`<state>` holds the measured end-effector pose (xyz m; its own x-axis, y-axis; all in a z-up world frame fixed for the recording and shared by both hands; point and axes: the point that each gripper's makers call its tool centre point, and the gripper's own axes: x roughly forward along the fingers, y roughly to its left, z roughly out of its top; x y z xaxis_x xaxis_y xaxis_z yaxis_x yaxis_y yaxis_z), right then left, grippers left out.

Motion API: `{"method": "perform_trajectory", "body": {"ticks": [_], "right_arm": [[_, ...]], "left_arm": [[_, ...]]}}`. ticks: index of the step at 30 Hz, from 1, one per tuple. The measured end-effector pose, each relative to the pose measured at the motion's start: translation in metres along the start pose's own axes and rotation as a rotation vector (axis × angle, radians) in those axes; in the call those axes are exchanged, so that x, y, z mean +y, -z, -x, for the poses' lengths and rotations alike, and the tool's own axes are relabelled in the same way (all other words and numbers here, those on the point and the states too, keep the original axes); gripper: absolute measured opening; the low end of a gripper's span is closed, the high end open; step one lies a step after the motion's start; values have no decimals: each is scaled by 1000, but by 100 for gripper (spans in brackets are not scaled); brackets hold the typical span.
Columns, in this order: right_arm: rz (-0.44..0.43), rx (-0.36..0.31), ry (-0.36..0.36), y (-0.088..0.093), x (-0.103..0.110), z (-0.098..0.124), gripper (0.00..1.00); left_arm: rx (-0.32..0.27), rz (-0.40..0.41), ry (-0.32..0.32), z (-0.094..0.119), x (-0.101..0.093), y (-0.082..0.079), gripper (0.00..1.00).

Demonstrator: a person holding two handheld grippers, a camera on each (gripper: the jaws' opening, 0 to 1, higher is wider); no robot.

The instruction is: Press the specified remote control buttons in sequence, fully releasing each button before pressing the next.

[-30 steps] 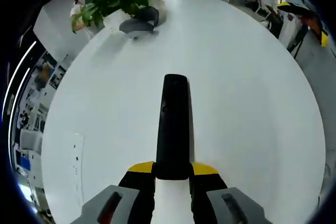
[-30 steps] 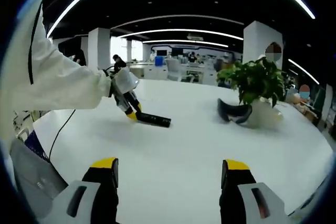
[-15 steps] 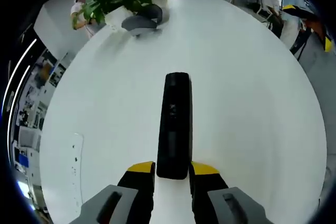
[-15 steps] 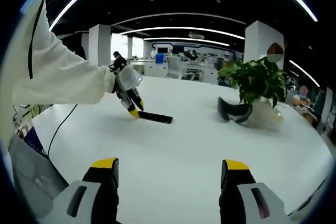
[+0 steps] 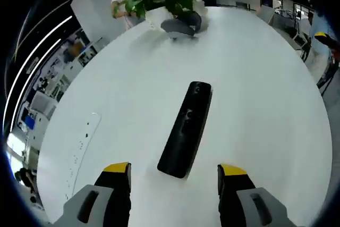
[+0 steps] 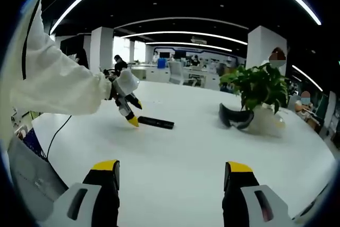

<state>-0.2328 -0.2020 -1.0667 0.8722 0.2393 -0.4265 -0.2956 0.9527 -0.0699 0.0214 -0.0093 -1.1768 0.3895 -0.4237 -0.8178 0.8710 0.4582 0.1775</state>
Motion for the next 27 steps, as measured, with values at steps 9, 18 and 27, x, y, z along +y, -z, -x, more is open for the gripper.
{"method": "perform_trajectory", "body": {"ticks": [9, 18, 27], "right_arm": [[6, -15, -3, -2, 1, 1, 83], [8, -25, 2, -3, 0, 1, 91], [7, -53, 12, -8, 0, 3, 99]], "left_arm": [[-113, 83, -7, 52, -39, 8, 97], [-282, 249, -90, 112, -73, 11, 100], [-401, 361, -194, 172, -122, 24, 100]]}}
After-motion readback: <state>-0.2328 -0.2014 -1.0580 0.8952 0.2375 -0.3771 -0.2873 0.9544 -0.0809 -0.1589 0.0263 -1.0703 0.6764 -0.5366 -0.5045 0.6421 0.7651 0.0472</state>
